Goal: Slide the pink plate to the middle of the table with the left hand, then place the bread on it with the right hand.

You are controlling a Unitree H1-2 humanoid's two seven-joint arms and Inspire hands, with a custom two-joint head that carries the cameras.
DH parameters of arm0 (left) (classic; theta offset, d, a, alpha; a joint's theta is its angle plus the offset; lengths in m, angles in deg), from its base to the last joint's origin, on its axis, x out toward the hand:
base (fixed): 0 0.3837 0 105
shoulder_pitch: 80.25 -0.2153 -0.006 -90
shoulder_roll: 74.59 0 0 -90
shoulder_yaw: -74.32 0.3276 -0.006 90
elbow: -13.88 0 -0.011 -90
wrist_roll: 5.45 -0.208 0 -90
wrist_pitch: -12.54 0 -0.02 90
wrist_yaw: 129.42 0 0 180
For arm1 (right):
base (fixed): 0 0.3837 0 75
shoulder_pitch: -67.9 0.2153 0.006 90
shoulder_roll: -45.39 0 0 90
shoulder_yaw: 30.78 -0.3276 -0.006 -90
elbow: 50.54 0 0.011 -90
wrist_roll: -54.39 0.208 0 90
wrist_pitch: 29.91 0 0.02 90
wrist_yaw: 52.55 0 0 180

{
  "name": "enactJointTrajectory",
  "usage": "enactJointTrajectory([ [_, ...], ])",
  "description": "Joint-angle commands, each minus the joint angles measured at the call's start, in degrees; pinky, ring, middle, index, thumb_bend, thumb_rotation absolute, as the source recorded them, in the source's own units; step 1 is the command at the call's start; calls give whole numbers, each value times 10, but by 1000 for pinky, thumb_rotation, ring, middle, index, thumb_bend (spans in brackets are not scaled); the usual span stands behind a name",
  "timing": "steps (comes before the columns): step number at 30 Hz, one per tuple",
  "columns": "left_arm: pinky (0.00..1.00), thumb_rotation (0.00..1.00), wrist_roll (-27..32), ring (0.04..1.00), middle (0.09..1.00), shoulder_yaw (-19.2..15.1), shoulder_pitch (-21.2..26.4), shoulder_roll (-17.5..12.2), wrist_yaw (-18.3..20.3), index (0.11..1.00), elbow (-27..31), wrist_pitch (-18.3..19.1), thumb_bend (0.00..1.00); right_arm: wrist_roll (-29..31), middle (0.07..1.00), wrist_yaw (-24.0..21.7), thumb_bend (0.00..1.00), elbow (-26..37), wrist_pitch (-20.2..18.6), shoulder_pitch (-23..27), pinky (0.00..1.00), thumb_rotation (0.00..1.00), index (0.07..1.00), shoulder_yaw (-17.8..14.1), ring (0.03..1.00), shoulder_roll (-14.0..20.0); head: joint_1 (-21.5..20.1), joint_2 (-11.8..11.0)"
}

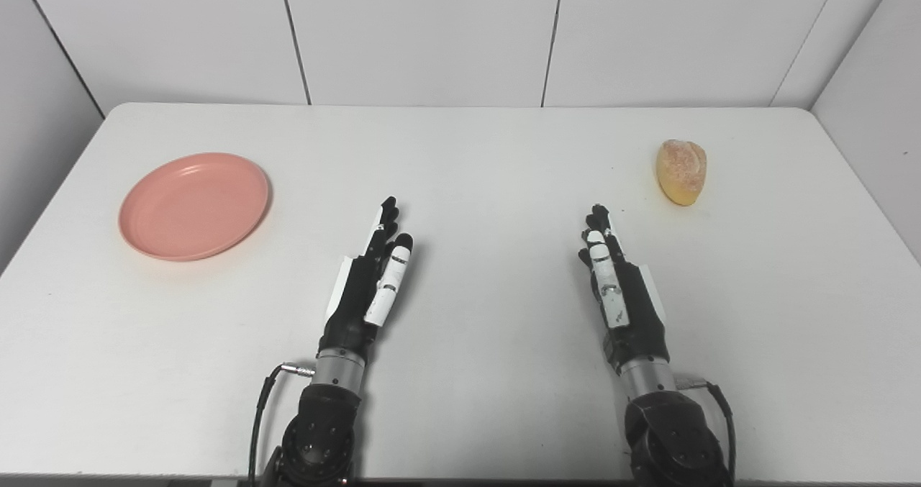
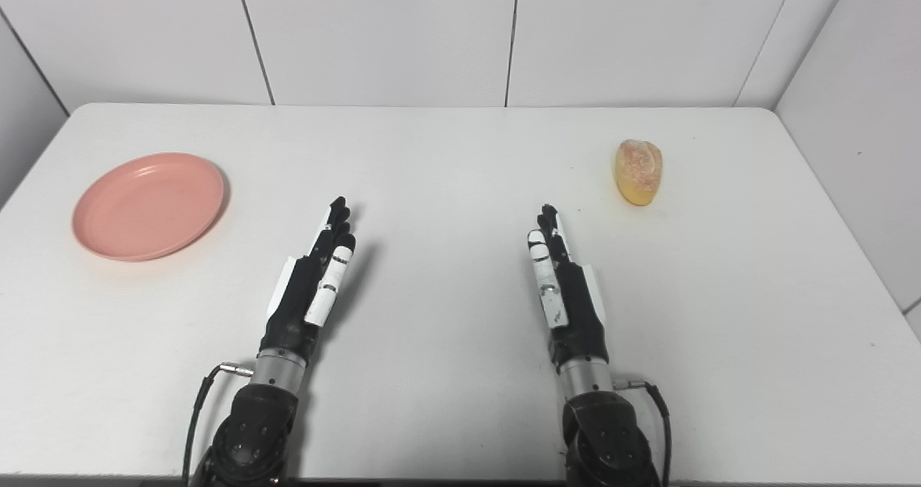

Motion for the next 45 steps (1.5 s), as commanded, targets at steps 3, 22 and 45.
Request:
enactJointTrajectory([
  [3,948,1000,-3,980,990,3,12,3,-4,1000,14,-4,412,1,1000,-3,165,8,10,14,1000,1000,1000,1,1000,-2,1,1],
  [22,944,1000,1,980,992,3,11,1,-1,1000,13,-6,414,2,1000,-3,171,4,18,14,1000,1000,1000,2,1000,0,1,2],
  [45,954,1000,-5,981,991,28,31,39,-23,989,-75,-48,372,52,1000,-42,160,-29,70,8,1000,1000,1000,-25,1000,46,192,-83],
])
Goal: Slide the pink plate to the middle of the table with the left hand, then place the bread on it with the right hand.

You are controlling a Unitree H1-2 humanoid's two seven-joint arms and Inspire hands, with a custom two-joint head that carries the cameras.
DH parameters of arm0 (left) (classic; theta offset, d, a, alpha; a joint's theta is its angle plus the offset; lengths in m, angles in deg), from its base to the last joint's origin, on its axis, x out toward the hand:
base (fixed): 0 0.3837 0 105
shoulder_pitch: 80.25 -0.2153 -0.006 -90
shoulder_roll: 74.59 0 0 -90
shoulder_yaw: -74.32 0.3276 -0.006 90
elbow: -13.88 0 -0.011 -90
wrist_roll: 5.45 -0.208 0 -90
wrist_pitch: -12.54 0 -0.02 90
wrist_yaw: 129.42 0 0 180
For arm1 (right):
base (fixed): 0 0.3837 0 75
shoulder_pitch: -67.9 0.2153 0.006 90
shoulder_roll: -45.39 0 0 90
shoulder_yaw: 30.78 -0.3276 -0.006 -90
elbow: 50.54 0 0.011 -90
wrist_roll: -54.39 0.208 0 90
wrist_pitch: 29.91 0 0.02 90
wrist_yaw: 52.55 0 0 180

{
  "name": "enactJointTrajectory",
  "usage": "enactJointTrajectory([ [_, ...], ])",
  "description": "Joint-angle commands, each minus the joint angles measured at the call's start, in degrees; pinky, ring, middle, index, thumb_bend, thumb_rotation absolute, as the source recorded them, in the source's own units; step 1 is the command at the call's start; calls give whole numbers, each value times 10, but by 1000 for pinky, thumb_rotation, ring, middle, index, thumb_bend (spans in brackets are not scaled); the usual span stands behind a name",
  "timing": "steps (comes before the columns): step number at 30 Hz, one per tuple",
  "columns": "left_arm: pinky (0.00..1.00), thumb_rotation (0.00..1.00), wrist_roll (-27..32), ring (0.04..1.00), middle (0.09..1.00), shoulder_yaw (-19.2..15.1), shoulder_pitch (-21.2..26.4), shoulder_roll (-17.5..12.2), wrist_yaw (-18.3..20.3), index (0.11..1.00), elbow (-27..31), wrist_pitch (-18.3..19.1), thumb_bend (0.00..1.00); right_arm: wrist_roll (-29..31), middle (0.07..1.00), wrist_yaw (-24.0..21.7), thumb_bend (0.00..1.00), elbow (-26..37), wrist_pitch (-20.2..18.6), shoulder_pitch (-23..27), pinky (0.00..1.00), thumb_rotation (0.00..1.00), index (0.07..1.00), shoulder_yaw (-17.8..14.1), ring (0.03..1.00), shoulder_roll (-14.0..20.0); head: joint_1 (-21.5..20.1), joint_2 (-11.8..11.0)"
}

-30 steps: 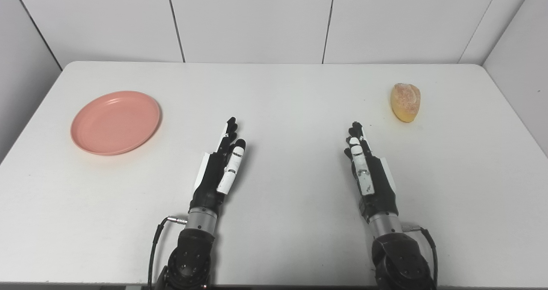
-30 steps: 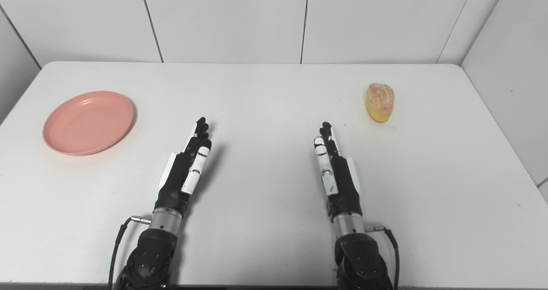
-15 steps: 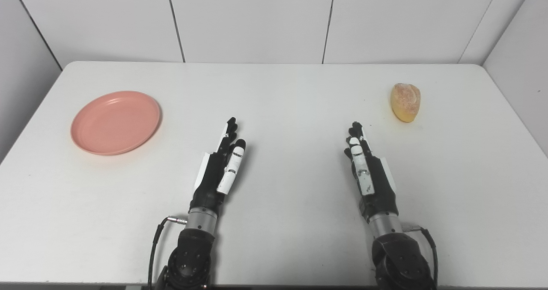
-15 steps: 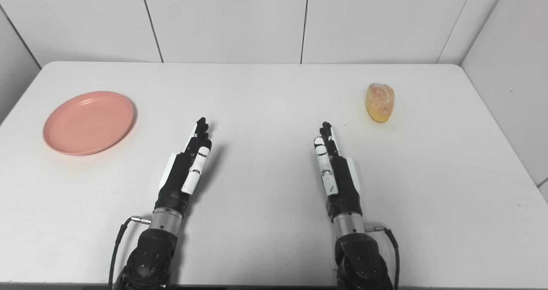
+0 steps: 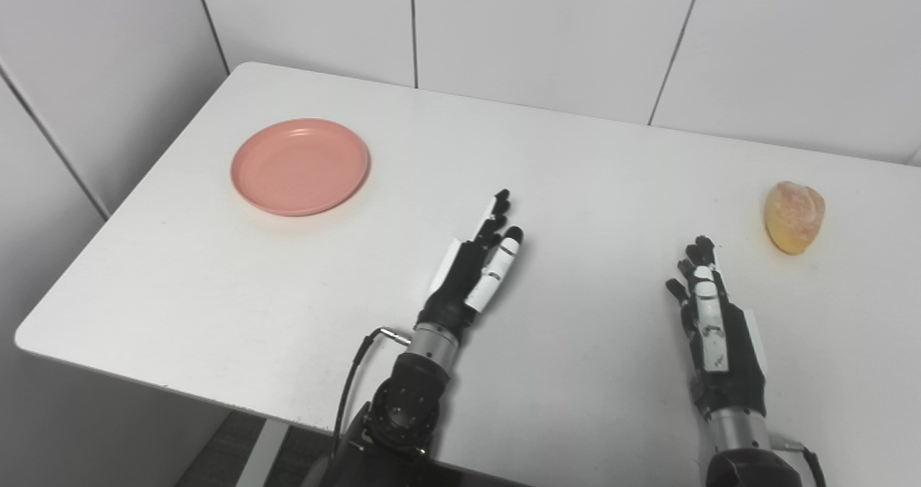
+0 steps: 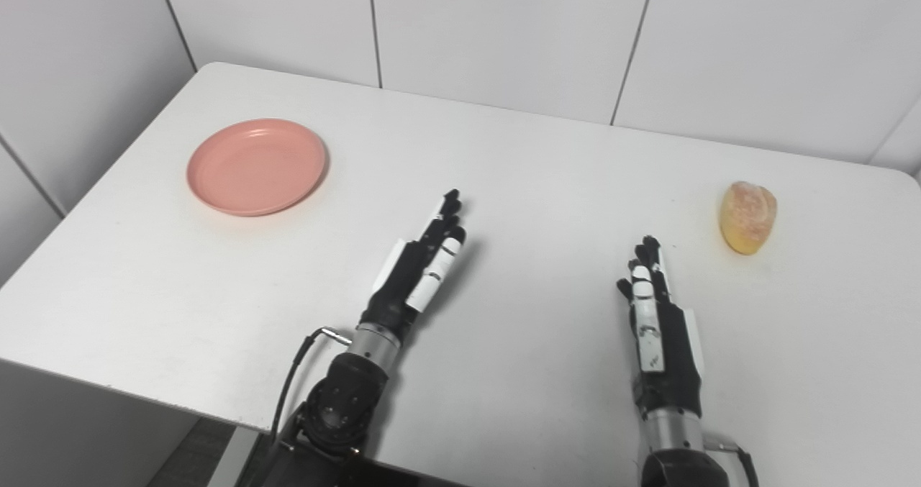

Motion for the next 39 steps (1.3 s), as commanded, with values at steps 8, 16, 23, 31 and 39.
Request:
enactJointTrajectory([
  [8,949,1000,-21,974,978,9,10,4,-31,970,-53,-48,388,14,1000,-14,157,-14,47,8,1000,1000,1000,-10,1000,15,24,-17],
  [16,945,1000,-20,973,976,8,11,2,-36,969,-60,-59,375,20,1000,-18,126,-12,55,7,1000,1000,1000,-11,1000,11,25,-19],
  [23,954,1000,-4,979,984,0,10,1,-28,978,-51,-53,367,16,1000,-15,117,-10,54,7,1000,1000,1000,-9,1000,6,27,-20],
  [31,946,1000,5,972,979,-7,7,-7,-21,975,-14,-47,375,2,1000,-5,96,-10,47,8,1000,1000,1000,-5,1000,-5,22,-28],
  [39,960,1000,29,975,975,-18,20,-15,5,973,61,5,409,0,1000,-6,69,4,33,9,1000,1000,1000,-2,1000,-7,25,-25],
])
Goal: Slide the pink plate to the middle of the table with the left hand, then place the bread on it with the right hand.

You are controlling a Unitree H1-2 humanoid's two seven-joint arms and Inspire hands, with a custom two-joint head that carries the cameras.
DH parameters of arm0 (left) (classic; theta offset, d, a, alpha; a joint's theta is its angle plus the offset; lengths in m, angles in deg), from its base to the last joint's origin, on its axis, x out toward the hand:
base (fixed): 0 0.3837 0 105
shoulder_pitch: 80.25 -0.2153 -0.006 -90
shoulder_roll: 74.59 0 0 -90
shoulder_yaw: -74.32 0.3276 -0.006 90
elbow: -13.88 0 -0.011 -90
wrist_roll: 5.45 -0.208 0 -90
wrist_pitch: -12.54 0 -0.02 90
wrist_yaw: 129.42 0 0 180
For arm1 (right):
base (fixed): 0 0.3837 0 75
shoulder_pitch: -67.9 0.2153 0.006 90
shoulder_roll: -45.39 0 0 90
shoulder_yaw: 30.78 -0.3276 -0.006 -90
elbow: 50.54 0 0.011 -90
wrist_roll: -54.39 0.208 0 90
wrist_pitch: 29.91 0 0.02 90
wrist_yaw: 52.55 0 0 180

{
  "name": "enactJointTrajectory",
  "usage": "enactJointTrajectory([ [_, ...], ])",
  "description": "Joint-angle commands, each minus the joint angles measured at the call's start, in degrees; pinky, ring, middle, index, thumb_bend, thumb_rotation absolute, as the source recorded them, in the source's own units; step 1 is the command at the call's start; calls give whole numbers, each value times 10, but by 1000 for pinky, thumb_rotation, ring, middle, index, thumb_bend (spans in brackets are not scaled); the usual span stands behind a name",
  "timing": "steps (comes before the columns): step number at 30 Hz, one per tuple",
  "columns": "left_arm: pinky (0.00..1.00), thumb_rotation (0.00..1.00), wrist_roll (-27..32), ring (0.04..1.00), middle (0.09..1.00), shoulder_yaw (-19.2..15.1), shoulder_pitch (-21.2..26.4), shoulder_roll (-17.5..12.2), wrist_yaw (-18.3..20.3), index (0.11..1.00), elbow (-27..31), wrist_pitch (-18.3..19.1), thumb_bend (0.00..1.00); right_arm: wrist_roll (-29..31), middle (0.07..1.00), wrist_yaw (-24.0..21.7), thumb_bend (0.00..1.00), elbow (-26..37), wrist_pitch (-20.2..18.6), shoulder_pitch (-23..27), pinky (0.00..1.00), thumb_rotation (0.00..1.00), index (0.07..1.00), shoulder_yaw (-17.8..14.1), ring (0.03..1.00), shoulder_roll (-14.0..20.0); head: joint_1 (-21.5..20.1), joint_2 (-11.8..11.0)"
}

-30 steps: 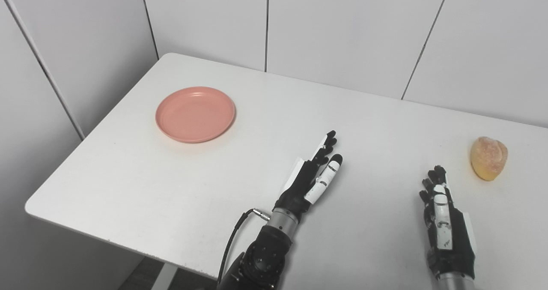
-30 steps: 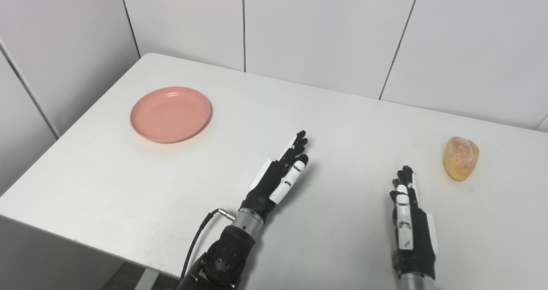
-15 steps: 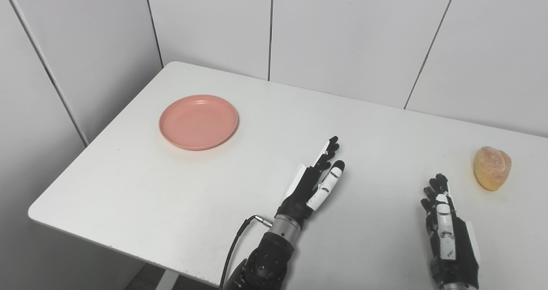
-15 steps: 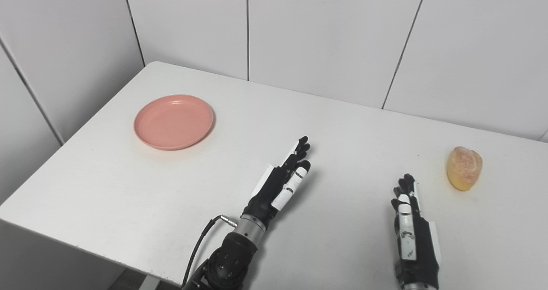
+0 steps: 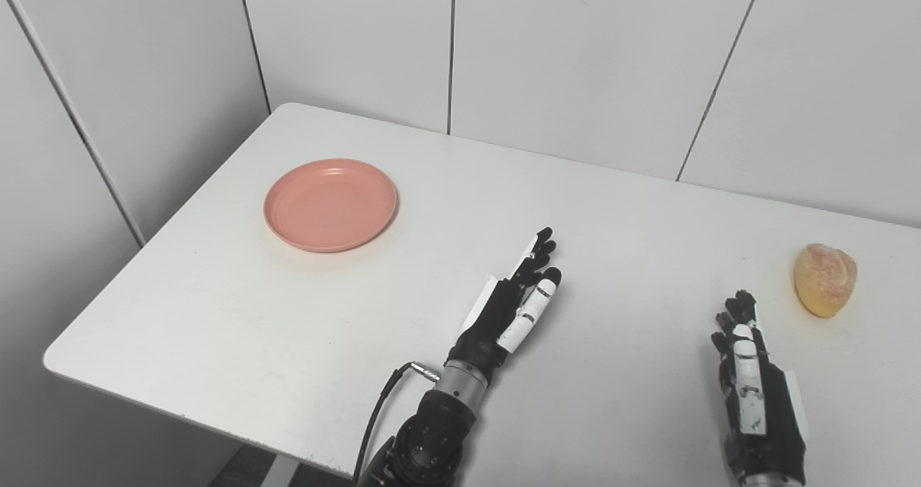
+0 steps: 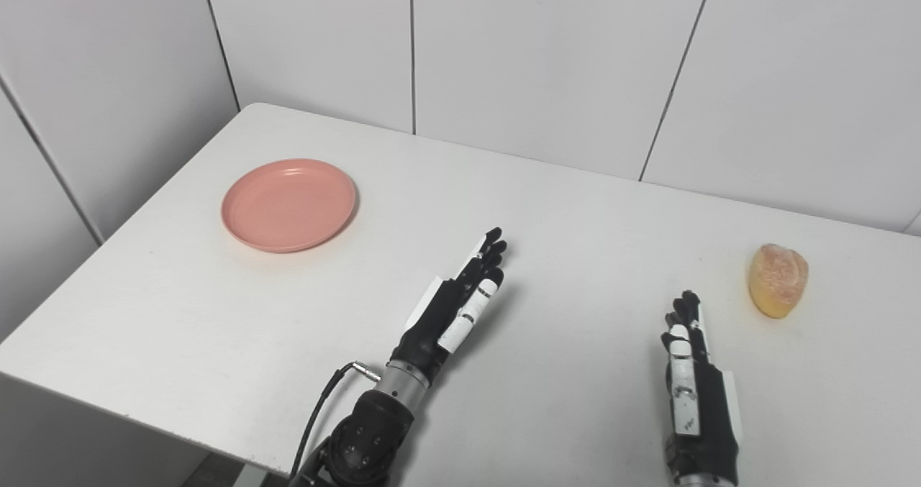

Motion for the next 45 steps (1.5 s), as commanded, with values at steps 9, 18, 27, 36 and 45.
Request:
enactJointTrajectory([
  [9,956,1000,29,971,976,-31,64,-10,17,963,122,72,426,7,1000,-2,89,-6,23,9,1000,1000,1000,-2,1000,-5,4,-3],
  [18,953,1000,55,957,967,-80,125,-41,17,953,148,89,410,14,1000,-5,89,-6,16,9,1000,1000,1000,-3,1000,-5,5,-4],
  [27,918,1000,53,939,949,-134,182,-78,-4,943,116,80,424,19,1000,-6,95,-5,9,10,1000,1000,1000,-2,1000,-4,9,-4],
  [36,958,1000,76,963,962,-189,220,-124,-10,956,94,97,422,19,1000,-5,87,-4,11,10,1000,1000,1000,-1,1000,-6,10,-4],
  [45,936,1000,122,940,943,-236,239,-161,-13,937,63,101,432,22,1000,-5,99,-1,10,8,1000,1000,1000,-3,1000,-6,12,-4],
])
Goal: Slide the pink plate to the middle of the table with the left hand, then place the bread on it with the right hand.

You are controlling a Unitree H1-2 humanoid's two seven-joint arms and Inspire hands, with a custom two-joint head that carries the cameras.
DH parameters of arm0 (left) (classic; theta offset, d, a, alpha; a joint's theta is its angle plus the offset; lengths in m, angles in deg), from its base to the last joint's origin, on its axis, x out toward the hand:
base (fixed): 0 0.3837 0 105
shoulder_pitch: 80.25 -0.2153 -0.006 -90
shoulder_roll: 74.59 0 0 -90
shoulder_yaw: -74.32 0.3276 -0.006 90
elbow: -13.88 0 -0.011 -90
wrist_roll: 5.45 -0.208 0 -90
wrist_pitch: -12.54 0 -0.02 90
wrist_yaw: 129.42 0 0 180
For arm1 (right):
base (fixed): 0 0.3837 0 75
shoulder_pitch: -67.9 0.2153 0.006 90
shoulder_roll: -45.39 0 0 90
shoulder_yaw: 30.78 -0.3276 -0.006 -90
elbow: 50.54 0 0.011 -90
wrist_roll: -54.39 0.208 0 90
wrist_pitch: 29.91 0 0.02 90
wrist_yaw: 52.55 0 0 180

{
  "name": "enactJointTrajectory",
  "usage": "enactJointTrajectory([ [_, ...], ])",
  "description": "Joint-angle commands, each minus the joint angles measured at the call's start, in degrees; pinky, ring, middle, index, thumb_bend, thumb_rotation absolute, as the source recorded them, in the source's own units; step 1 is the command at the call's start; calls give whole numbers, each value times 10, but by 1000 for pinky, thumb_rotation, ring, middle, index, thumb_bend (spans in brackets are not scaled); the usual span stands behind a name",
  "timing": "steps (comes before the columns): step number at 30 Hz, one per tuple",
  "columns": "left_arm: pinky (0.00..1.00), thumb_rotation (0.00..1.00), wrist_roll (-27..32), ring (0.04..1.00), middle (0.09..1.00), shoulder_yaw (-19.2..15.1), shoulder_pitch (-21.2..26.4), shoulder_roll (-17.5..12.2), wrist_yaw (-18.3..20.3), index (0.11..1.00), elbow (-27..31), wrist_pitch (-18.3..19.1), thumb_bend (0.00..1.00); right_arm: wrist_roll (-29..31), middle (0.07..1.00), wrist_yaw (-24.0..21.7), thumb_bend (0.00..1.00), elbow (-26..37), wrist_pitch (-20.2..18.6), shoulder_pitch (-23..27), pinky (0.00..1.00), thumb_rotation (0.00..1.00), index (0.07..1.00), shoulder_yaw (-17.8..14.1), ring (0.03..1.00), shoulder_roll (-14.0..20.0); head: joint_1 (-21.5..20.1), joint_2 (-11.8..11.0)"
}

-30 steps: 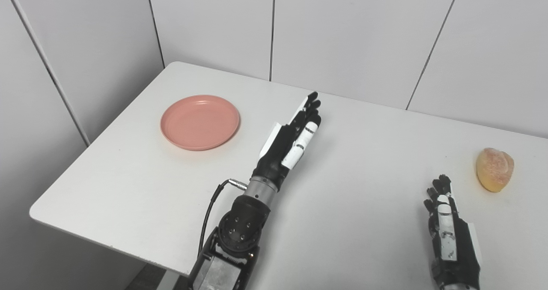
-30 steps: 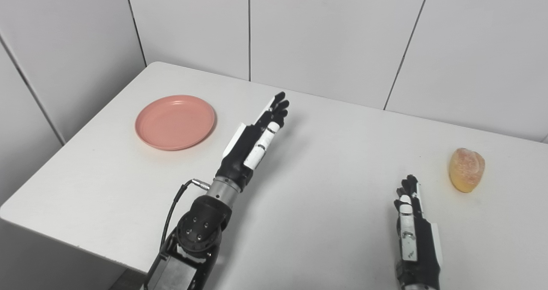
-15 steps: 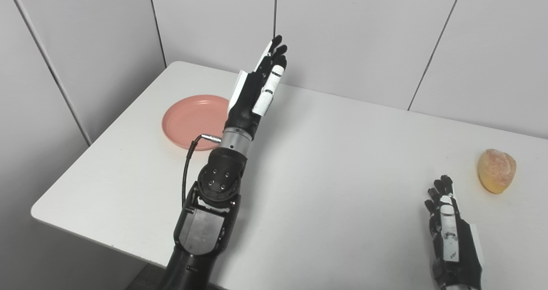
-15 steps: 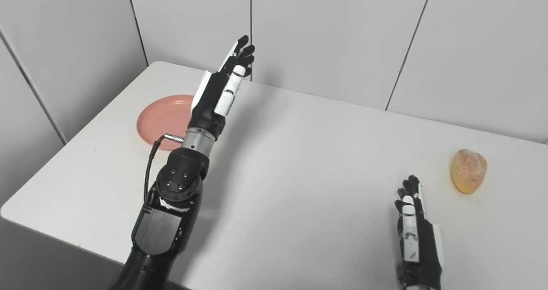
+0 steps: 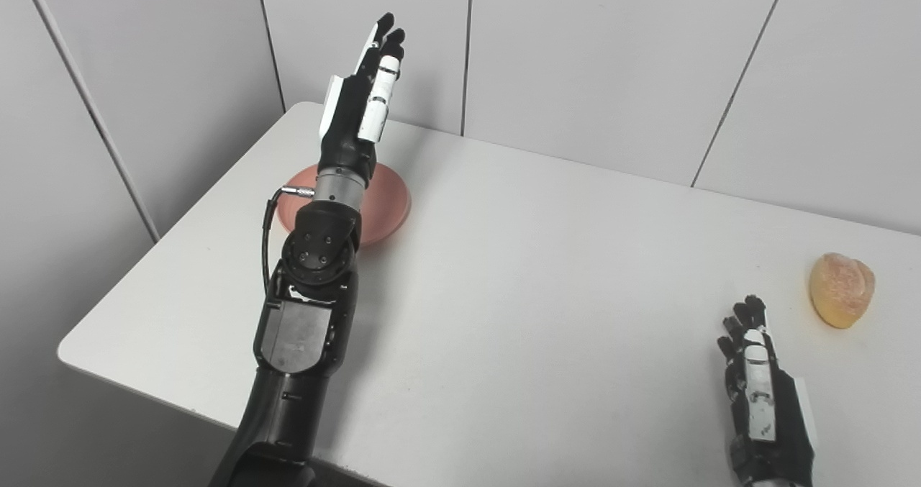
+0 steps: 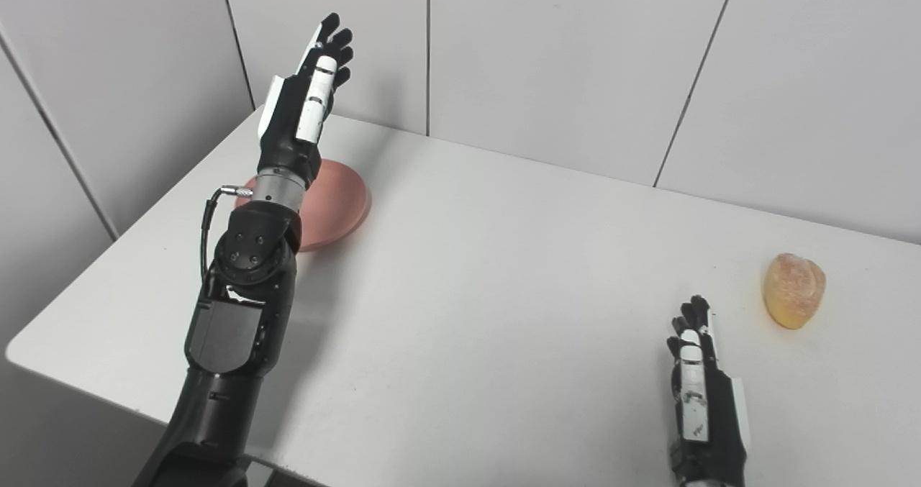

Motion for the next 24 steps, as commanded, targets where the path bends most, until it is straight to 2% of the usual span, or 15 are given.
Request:
enactJointTrajectory([
  [1,935,1000,4,939,941,-4,31,-25,-4,939,3,-4,424,5,1000,-3,101,2,11,3,1000,1000,1000,-2,1000,-1,1,1],
  [11,890,1000,44,904,915,-36,47,-60,-8,920,-24,15,374,4,1000,-6,134,-7,21,6,1000,1000,1000,-4,1000,5,14,2],
  [15,917,1000,50,907,908,-45,50,-73,-12,907,-34,20,381,16,1000,-14,135,-13,24,8,1000,1000,1000,-7,1000,9,15,4],
  [20,935,1000,68,920,913,-65,51,-94,-10,906,-55,14,389,20,1000,-20,142,-18,31,9,1000,1000,1000,-8,1000,12,17,5],
  [24,891,1000,80,906,906,-74,49,-106,-8,903,-72,4,380,25,1000,-21,143,-18,27,10,1000,1000,1000,-10,1000,12,18,7],
])
